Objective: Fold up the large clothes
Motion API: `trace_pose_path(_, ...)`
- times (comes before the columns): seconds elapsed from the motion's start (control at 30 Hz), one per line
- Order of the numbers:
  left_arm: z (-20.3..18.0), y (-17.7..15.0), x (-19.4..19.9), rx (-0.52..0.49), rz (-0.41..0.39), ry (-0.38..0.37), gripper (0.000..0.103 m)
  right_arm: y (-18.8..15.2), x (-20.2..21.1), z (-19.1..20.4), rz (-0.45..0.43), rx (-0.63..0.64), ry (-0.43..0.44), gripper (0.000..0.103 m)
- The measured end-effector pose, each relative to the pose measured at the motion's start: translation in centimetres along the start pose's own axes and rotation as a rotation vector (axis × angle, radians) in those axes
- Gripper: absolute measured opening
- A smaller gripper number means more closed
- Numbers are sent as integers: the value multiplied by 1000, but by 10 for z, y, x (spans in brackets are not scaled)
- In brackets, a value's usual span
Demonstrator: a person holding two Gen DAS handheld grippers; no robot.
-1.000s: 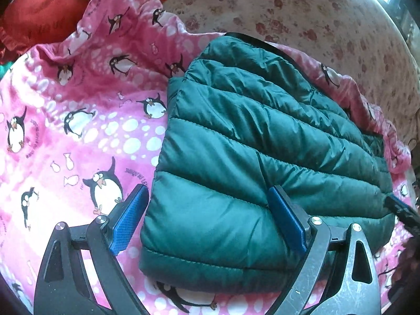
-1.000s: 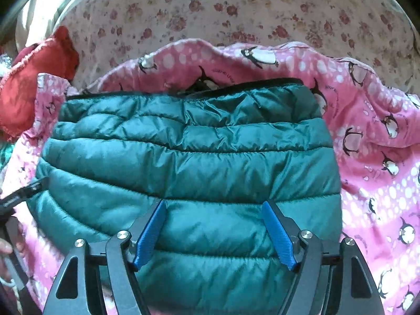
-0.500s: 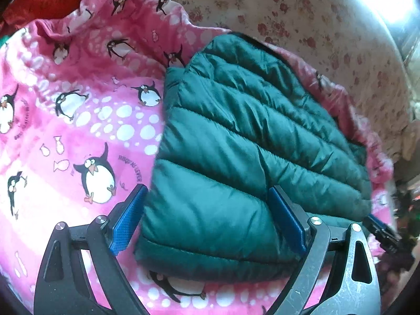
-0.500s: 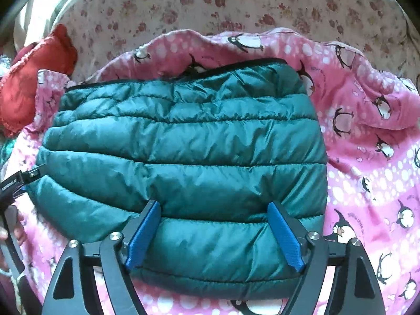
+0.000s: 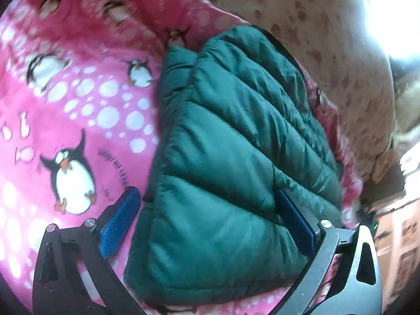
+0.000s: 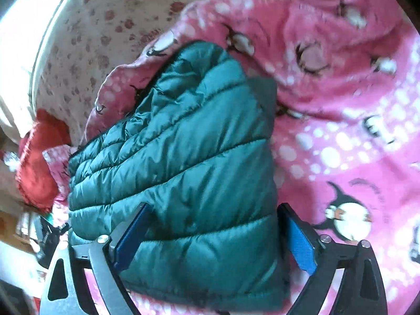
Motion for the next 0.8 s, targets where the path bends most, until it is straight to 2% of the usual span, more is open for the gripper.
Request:
trace_pose_path(0.13, -12, 2, -9, -50, 1, 41, 103, 4, -20, -5, 56, -53, 88, 103)
trace_pose_path(0.3, -14, 4, -9, -44, 18, 44, 100, 8, -24, 3, 66, -38, 111, 103)
trace_pose_path(0.33, -18, 4, -6, -51, 5, 28, 88, 7, -21, 8, 51, -27, 119, 100)
trace_pose_path(0.37, -23, 3, -2, -57, -5, 3, 74, 7, -17, 9, 40, -17, 123, 89)
trace_pose_path(0.4, -27, 3, 2, -66, -18, -9, 69, 5, -12, 15, 27, 3, 129, 78)
trace_pose_path(0.43, -29, 2, 6, -77, -26, -13, 59, 4, -5, 21, 16, 27, 131, 72)
trace_pose_path(0.47, -34, 1, 13, -100, -40, -16, 51, 4, 0, 24, 10, 43, 131, 62)
trace_pose_path(0.5, -38, 0, 19, -113, -50, -20, 49, 3, 6, 28, 3, 52, 138, 54)
trace_pose_path(0.57, -46, -5, 29, -134, -56, -32, 44, 3, 18, 38, -4, 65, 171, 46)
trace_pose_path(0.7, -54, -24, 56, -184, -44, -65, 43, -11, 47, 59, 5, 125, 218, 44)
trace_pose_path(0.8, -51, -45, 77, -204, -12, -101, 43, -27, 64, 62, 31, 124, 265, 44)
Point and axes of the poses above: each gripper's, at about its wrist camera, not at the fingertips, and x roughly against the way its jaws point, z to its left, y to its top, the point moved 7 cm from there along -x, roughly the way its jaws point, and after that the axes turned 3 degrees about z, right-handed, at the moved point
